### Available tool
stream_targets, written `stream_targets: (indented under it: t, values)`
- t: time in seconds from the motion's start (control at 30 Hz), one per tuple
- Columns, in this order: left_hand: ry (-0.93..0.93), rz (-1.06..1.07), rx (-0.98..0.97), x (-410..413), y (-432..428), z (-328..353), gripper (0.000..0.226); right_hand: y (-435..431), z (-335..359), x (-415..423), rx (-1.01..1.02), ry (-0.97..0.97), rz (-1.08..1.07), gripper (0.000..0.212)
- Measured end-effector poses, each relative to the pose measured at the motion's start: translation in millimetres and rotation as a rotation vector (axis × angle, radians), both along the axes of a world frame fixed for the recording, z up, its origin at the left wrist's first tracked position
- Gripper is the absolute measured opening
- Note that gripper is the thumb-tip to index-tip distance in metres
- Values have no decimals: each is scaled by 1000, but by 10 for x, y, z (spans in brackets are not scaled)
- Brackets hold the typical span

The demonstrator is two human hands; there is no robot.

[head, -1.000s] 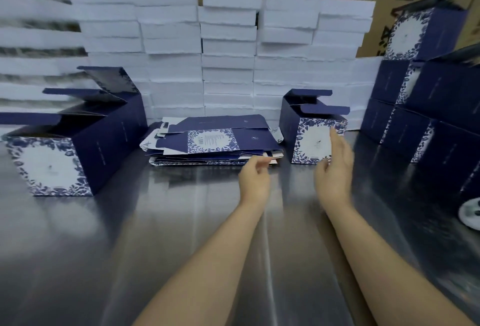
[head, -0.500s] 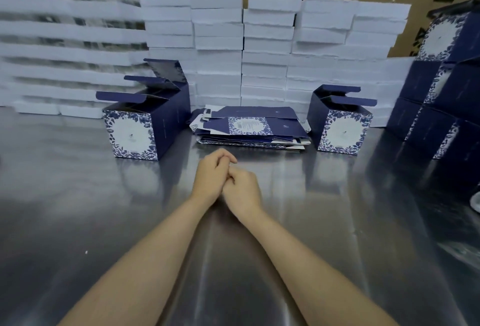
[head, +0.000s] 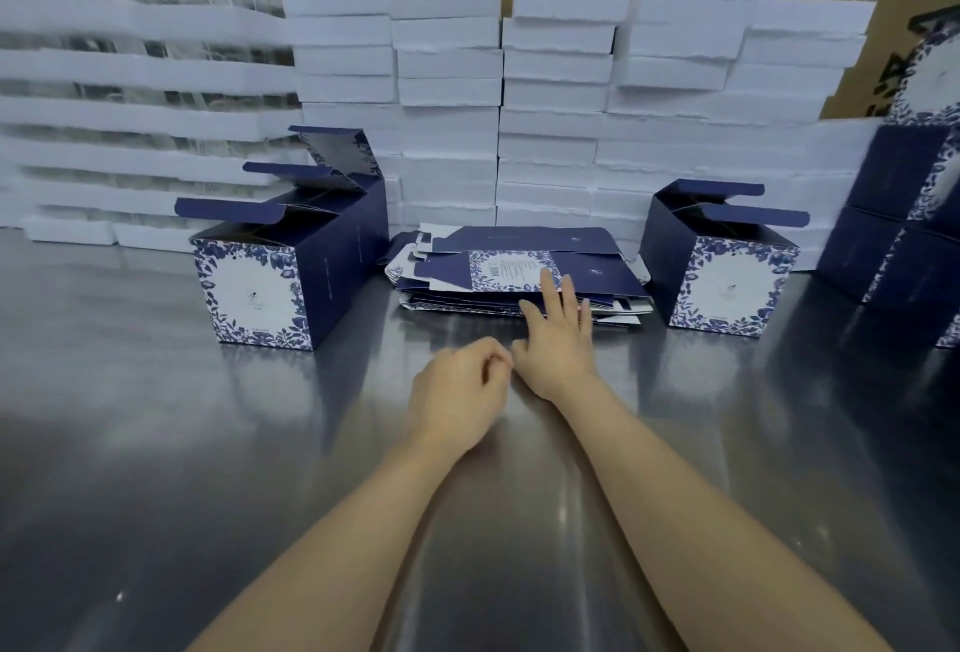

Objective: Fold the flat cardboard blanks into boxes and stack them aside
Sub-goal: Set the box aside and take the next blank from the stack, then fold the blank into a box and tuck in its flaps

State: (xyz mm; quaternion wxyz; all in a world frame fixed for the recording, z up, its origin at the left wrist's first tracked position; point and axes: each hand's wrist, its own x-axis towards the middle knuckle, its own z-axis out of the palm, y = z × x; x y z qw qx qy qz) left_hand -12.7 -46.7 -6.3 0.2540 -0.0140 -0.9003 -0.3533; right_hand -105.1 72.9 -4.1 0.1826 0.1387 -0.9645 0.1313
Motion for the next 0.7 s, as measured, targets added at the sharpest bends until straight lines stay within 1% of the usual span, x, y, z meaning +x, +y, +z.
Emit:
stream_targets:
  t: [0.1, 0.17, 0.23, 0.3, 0.37, 0.43, 0.57, 0.63, 0.7]
  values:
    - [35, 15, -48, -133, 40, -7, 17, -7, -11, -187, -28, 15, 23, 50]
    - [61, -8, -89, -195, 64, -22, 17, -9, 1, -289, -73, 93, 50, 44]
    - [64, -56, -121, -228, 73, -23, 19, -13, 26, -350, -140, 160, 86, 44]
    - [54, -66, -120, -240, 78, -24, 19, -11, 39, -361, -223, 195, 128, 42]
    - [48, -51, -80, -246, 67, -24, 19, 7, 48, -329, -316, 253, 136, 38]
    - [59, -49, -27, -244, 53, -23, 20, 46, 78, -281, -401, 376, 126, 37]
    - [127, -12, 53, -250, -6, 13, 22, 150, 391, -158, -475, 702, 127, 38]
    - [138, -56, 132, -228, -17, 46, 22, 185, 636, 17, -573, 860, 135, 37]
    - [160, -88, 232, -197, -9, 75, 25, 226, 885, 246, -705, 923, 128, 34]
